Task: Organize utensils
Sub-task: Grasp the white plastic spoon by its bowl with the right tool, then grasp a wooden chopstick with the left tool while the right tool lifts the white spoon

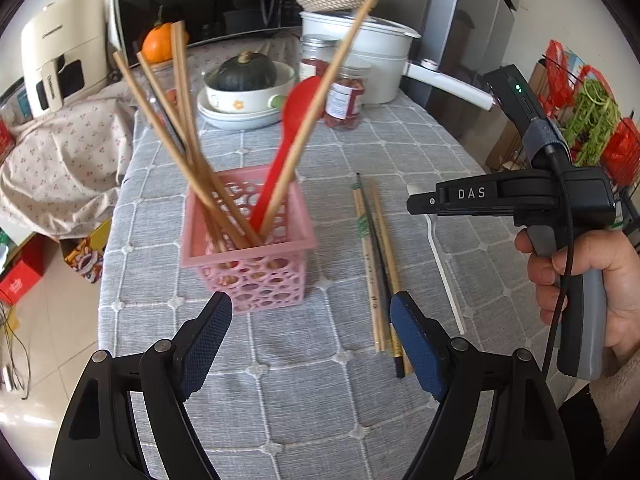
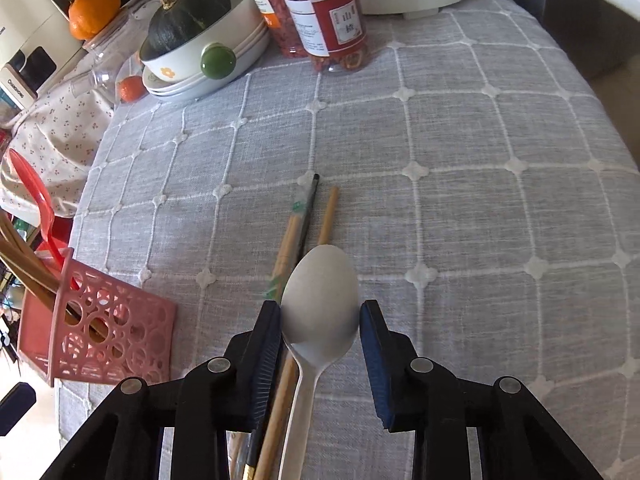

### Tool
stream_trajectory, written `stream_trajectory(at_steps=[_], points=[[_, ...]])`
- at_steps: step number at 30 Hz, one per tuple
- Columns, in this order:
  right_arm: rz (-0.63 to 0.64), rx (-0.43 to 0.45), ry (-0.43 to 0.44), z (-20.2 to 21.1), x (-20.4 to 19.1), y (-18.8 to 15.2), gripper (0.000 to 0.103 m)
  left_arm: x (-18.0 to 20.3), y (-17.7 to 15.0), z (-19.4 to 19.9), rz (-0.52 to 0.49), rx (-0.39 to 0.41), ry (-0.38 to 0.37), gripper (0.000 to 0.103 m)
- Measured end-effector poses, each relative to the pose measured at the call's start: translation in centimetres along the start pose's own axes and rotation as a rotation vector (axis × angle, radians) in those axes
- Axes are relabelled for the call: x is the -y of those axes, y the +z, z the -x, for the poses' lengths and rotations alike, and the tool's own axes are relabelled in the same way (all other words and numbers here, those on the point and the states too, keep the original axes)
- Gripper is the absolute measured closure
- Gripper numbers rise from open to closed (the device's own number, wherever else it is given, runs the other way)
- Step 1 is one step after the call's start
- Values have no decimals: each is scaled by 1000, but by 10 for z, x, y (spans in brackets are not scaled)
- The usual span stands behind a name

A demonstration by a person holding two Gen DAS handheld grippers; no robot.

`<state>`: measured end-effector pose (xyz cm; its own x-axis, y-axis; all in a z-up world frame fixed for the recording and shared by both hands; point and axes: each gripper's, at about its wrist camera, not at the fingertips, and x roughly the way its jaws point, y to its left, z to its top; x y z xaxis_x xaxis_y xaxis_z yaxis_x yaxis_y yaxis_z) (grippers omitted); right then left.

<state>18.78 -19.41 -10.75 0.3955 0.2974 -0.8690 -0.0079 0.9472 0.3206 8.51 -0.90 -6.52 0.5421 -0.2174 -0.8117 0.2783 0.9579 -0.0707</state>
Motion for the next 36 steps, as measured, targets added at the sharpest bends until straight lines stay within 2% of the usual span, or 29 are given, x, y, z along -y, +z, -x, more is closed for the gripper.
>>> stream_trajectory(at_steps=[3, 5, 7, 8, 10, 13, 14, 23, 32, 36], points=[[-14, 16, 7, 16, 13, -4, 67, 26, 1, -2, -46, 16, -7, 20], [-25, 22, 10, 26, 22, -8, 67, 44, 2, -5, -76, 15, -19, 26], [-29, 29, 6, 36, 34, -10, 67, 62, 4, -11, -113, -3, -39, 43], [-30, 34, 5, 40, 39, -10, 67, 71, 6, -15, -133, -14, -46, 48], [-37, 43, 7, 47, 48, -10, 67, 85, 11, -28, -156, -34, -59, 68], [-43, 41, 3, 52, 58, -9, 67, 99, 27, -59, -169, -87, -47, 83], [-41, 39, 0, 53, 61, -9, 67, 101, 34, -69, -166, -103, -35, 85], [-38, 6, 20, 52, 79, -12, 67, 99, 77, -135, -110, -182, 70, 88], [-61, 5, 20, 55, 94, -13, 67, 90, 82, -174, -81, -266, 113, 91], [-60, 0, 8, 54, 95, -14, 67, 89, 83, -172, -78, -264, 118, 94]])
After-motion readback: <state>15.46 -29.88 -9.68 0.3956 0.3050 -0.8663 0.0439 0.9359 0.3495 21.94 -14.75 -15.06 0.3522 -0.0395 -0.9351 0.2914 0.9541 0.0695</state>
